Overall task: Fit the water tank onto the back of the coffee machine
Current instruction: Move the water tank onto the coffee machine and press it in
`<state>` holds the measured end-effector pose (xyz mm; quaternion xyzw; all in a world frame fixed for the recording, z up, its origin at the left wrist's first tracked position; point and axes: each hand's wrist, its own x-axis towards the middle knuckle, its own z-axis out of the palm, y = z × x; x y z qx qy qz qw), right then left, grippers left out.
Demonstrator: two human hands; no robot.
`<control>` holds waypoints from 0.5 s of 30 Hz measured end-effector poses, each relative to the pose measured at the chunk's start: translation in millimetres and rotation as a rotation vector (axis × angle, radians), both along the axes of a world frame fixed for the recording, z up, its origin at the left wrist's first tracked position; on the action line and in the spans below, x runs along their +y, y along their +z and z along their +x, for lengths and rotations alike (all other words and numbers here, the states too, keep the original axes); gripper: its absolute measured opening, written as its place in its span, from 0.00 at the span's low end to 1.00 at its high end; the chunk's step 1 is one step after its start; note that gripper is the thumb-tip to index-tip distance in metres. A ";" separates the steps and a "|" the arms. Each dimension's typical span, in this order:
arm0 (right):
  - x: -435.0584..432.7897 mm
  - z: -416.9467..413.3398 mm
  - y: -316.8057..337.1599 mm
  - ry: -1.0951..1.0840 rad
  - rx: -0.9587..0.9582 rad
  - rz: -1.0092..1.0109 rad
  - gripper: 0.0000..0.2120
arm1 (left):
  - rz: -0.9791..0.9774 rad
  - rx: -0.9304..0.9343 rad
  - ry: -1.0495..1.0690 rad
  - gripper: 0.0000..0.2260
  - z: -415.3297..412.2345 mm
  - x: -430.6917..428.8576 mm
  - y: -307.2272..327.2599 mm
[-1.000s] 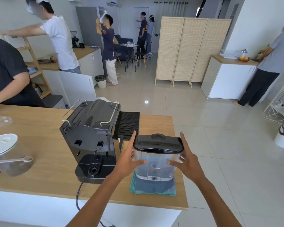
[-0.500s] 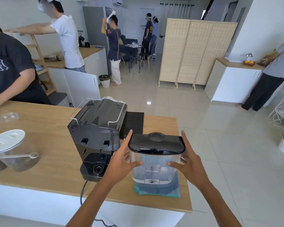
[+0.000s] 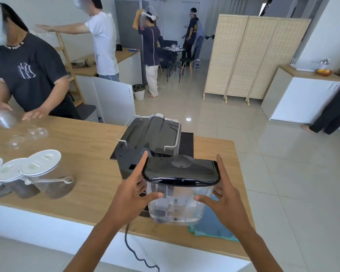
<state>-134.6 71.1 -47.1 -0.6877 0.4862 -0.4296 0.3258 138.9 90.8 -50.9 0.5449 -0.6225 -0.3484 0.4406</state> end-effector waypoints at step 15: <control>-6.2 113.0 -13.2 -0.038 -0.010 -0.004 0.56 | -0.058 0.003 -0.008 0.49 93.6 -10.8 2.9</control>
